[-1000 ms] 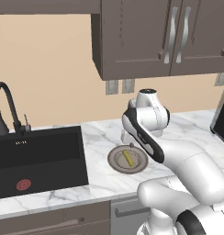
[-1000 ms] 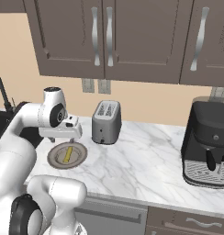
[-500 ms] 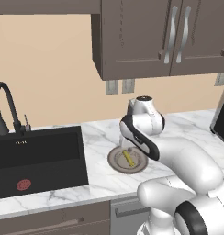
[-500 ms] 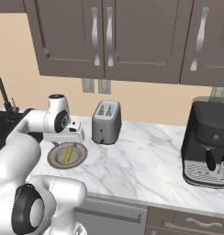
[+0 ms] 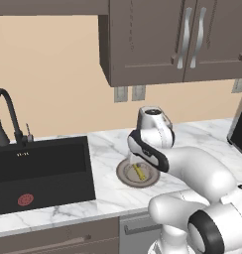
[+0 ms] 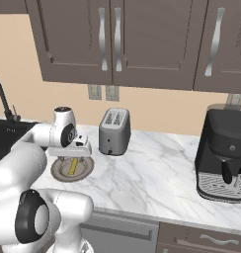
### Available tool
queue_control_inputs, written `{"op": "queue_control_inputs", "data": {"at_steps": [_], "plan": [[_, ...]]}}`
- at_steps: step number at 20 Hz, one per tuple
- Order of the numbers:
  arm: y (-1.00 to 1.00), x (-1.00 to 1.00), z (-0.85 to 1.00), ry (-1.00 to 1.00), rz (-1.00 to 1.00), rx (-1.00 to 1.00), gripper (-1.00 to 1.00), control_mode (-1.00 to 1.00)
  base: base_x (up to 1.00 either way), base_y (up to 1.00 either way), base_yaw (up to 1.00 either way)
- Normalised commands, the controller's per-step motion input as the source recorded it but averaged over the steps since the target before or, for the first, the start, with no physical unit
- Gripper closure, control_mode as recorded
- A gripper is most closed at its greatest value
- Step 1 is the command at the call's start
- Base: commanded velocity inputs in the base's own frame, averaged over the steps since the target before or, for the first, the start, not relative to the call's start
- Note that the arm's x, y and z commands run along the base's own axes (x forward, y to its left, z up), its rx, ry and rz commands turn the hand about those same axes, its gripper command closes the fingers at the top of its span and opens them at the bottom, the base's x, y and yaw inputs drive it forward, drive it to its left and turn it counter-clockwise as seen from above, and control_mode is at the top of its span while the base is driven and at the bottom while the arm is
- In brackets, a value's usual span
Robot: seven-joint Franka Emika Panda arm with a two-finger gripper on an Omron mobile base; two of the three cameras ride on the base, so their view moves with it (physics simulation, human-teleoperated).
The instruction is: Pick up the butter stick and place it in the pan. Then turn on the burner for the pan.
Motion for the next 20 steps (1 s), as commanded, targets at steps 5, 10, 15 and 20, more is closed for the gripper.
{"op": "queue_control_inputs", "data": {"at_steps": [5,10,15,20], "plan": [[0.09,0.01,-0.20,0.00,0.00,0.00,-1.00,-1.00,0.00,0.00,0.00],[0.05,0.00,-0.24,0.00,0.00,0.00,-1.00,-1.00,0.00,0.00,0.00],[0.04,0.09,-0.20,0.00,0.00,0.00,-1.00,-1.00,0.00,0.00,0.00],[0.01,0.09,-0.20,0.00,0.00,0.00,-1.00,-1.00,0.00,0.00,0.00]]}}
